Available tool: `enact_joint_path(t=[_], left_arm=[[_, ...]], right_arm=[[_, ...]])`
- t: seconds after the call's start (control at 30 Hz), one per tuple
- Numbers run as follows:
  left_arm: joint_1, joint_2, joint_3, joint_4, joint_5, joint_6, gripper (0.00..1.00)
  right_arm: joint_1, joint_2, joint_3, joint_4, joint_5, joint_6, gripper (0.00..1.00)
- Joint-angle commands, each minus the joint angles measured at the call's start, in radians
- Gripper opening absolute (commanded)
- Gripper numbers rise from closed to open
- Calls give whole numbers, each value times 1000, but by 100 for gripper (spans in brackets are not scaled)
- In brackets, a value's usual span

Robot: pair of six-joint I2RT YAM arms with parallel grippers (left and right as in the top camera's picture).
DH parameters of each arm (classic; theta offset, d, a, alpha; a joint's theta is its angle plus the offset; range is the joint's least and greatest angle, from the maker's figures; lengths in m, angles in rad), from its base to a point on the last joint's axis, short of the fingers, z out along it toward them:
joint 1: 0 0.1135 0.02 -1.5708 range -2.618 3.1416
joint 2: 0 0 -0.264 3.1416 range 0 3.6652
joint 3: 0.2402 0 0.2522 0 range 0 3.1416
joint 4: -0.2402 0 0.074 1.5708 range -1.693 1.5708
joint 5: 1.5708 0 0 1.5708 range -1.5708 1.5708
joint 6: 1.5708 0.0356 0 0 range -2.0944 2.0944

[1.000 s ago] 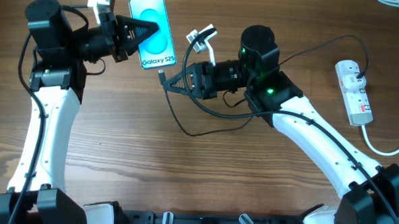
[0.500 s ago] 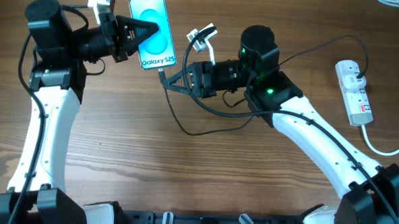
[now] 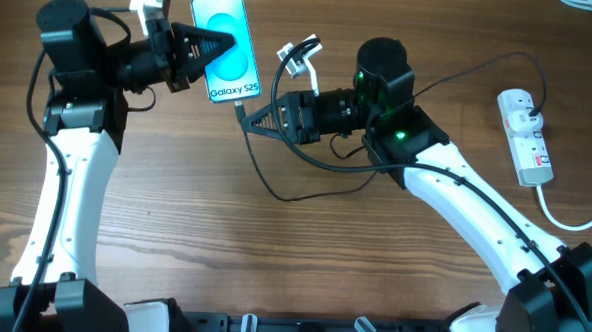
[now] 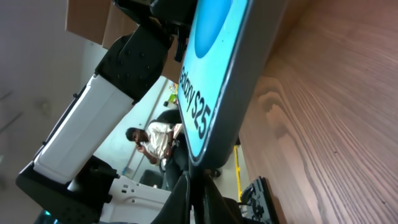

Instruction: Plug charger to phone and switch on socket

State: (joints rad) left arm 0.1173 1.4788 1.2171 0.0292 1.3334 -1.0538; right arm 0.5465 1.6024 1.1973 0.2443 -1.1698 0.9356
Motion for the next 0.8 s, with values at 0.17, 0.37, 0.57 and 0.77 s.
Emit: enact_joint_path(t=[0.17,0.37,0.57,0.77], left_arm=[[2,-16,10,5,39,40,4],[-14,-16,10,5,29,59,4],[-14,-16,10,4,24,50,4],[-15,-16,10,5,43,51,4]], right_arm=[[-5,-3,5,6,25,47,4],[-5,-3,5,10,8,61,4],[-5,-3,5,10,-11,60,4],[-6,-3,5,15,30,63,4]])
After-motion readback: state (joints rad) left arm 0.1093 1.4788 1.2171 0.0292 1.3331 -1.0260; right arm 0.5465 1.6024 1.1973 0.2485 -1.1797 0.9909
